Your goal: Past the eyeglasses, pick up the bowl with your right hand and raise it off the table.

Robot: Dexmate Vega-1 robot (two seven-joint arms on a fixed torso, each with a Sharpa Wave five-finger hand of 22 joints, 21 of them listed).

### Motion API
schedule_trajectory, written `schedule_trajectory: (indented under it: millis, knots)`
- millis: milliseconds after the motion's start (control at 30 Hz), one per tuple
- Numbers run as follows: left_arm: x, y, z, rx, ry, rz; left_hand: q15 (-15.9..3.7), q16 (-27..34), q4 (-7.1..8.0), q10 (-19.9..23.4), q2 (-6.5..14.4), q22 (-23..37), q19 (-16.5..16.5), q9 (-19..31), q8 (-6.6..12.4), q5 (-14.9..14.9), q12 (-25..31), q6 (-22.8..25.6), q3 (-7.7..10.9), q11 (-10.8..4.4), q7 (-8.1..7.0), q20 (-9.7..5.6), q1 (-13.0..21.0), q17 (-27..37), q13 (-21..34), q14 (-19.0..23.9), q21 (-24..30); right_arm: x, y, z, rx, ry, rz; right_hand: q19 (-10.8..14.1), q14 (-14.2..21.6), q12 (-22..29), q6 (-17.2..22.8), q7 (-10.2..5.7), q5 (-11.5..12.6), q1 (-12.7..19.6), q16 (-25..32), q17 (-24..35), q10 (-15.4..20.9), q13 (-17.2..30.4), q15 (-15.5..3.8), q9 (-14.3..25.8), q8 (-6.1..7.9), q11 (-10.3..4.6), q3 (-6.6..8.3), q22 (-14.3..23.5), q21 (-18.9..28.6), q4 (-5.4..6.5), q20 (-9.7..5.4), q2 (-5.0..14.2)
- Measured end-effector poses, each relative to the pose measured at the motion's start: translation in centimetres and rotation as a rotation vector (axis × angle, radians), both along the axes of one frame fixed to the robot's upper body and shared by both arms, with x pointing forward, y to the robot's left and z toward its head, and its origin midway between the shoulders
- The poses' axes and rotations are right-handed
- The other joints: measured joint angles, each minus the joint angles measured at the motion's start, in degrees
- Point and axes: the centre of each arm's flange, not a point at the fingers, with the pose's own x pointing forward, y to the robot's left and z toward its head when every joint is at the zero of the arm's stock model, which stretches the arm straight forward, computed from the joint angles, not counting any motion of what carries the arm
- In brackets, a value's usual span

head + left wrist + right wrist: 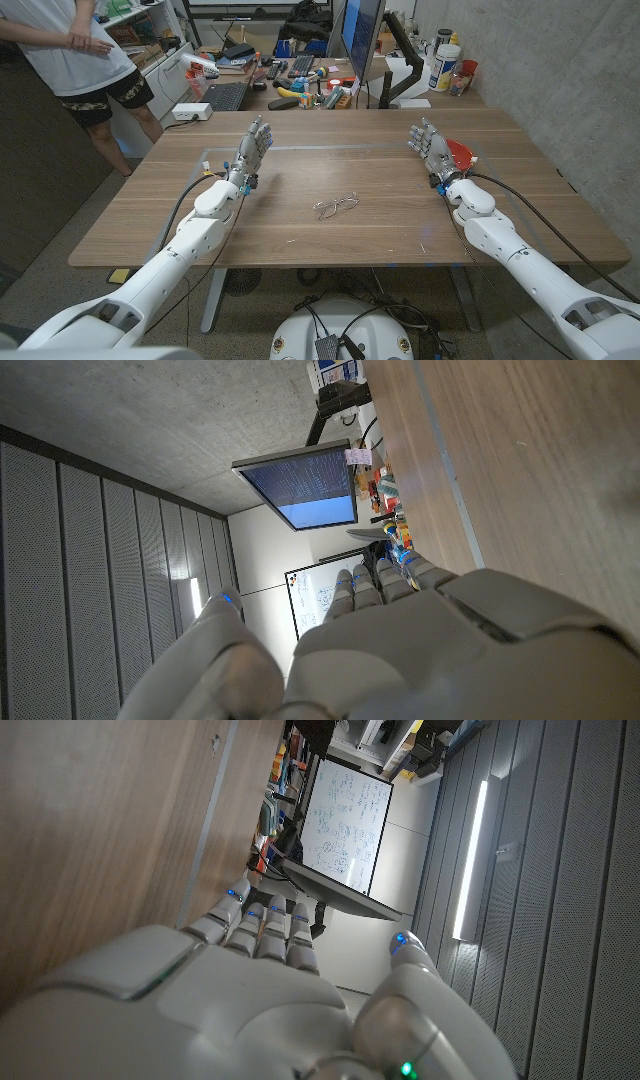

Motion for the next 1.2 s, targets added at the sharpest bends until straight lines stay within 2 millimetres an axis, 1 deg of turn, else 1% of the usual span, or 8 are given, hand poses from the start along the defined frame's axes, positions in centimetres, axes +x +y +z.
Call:
schedule_trajectory:
  millis: [333,433,667,733,800,967,1033,1200]
  knots:
    - [0.0,-0.3,0.0,0.016,0.013,0.001,0.00,0.0,-0.22,0.0,0.5,0.0,0.0,0.0,0.00,0.0,0.0,0.0,0.23,0.00,0.00,0.00,0.4,0.0,0.0,0.0,0.0,0.0,0.0,0.1,0.004,-0.005,0.006,0.0,0.2,0.0,0.0,0.00,0.0,0.0,0.0,0.0,0.2,0.0,-0.21,0.0,0.00,-0.20,0.00,0.0,0.0,0.00,0.00,0.00]
    - [-0.2,-0.2,0.2,-0.002,0.008,0.003,0.00,0.0,-0.22,0.3,0.5,0.0,0.0,0.0,0.00,0.2,0.0,0.0,0.23,-0.30,-0.01,0.00,0.4,0.0,0.0,0.0,0.0,0.0,0.0,0.1,0.006,-0.007,0.009,0.0,0.3,0.0,0.0,0.00,0.0,0.0,0.0,0.0,0.2,0.0,-0.31,0.0,0.00,-0.20,0.00,0.0,0.0,0.00,0.00,0.00]
    - [-0.2,-0.3,0.2,-0.004,0.013,0.003,0.00,0.0,-0.46,0.3,1.2,0.0,-0.3,0.0,0.00,0.4,0.0,0.0,0.47,-0.30,-0.01,0.32,1.2,0.0,0.0,0.0,0.0,0.0,0.2,0.2,0.011,-0.011,0.016,0.0,0.3,0.0,0.3,-0.32,0.0,0.3,0.0,0.0,0.3,0.0,-0.31,0.0,0.00,-0.29,-0.01,0.0,-0.2,0.00,0.00,0.30]
    - [-0.2,-0.2,0.3,-0.011,0.011,0.003,0.00,0.0,-0.46,0.3,1.2,0.0,-0.3,0.0,0.00,0.4,0.0,0.0,0.47,-0.30,-0.01,0.32,1.2,0.0,0.0,0.0,0.0,0.0,0.4,0.2,0.013,-0.014,0.020,0.4,0.3,0.0,0.3,-0.32,0.0,0.3,0.0,0.0,0.4,0.0,-0.31,0.0,0.00,-0.41,0.16,0.0,-0.2,-0.17,-0.02,0.30]
    - [-0.2,-0.3,0.1,0.006,0.020,0.002,0.01,0.0,-0.46,0.3,1.4,0.0,-0.3,0.0,0.00,0.4,0.0,0.0,0.46,-0.30,-0.01,0.32,1.4,0.0,0.0,0.0,0.0,-0.1,0.4,0.2,0.013,-0.016,0.021,0.6,0.5,0.0,0.3,-0.32,0.0,0.3,0.0,0.0,0.7,0.0,-0.08,0.0,0.00,-0.12,0.23,0.0,-0.2,-0.23,-0.02,0.30]
    - [-0.1,-0.4,0.0,0.010,0.025,0.000,0.00,0.0,-0.71,0.3,1.5,0.0,-0.6,0.0,0.00,0.4,0.0,0.0,0.71,-0.30,-0.01,0.01,1.5,0.0,0.0,0.0,0.0,-0.3,0.6,0.6,0.014,-0.035,0.028,0.6,0.6,0.0,0.3,-0.32,0.0,0.3,0.0,0.0,0.7,0.0,0.00,0.0,0.00,-0.12,0.23,0.0,-0.5,-0.23,-0.02,0.31]
    - [-0.1,-0.4,0.0,0.010,0.026,0.000,0.00,0.0,-0.71,0.3,1.7,0.0,-0.6,0.0,0.00,0.4,0.0,0.0,0.71,-0.30,-0.01,0.01,1.7,0.0,0.0,0.0,0.0,-0.4,0.7,0.7,0.015,-0.041,0.030,0.6,0.6,0.0,0.3,-0.32,0.0,0.7,0.0,0.0,0.7,0.0,-0.02,0.0,0.00,-0.12,0.23,0.0,-0.5,-0.23,-0.02,0.67]
    - [-0.1,-0.5,-0.2,0.012,0.031,-0.004,0.00,0.0,-0.71,0.3,2.0,0.0,-0.6,0.0,0.00,0.4,0.0,0.0,0.71,-0.29,-0.01,0.01,2.0,0.0,0.0,0.0,0.0,-0.8,1.0,1.0,0.015,-0.059,0.037,0.6,0.8,0.0,0.3,-0.32,0.0,0.8,0.0,0.0,0.7,0.0,-0.20,0.0,0.00,-0.12,0.23,0.0,-0.5,-0.23,-0.02,0.49]
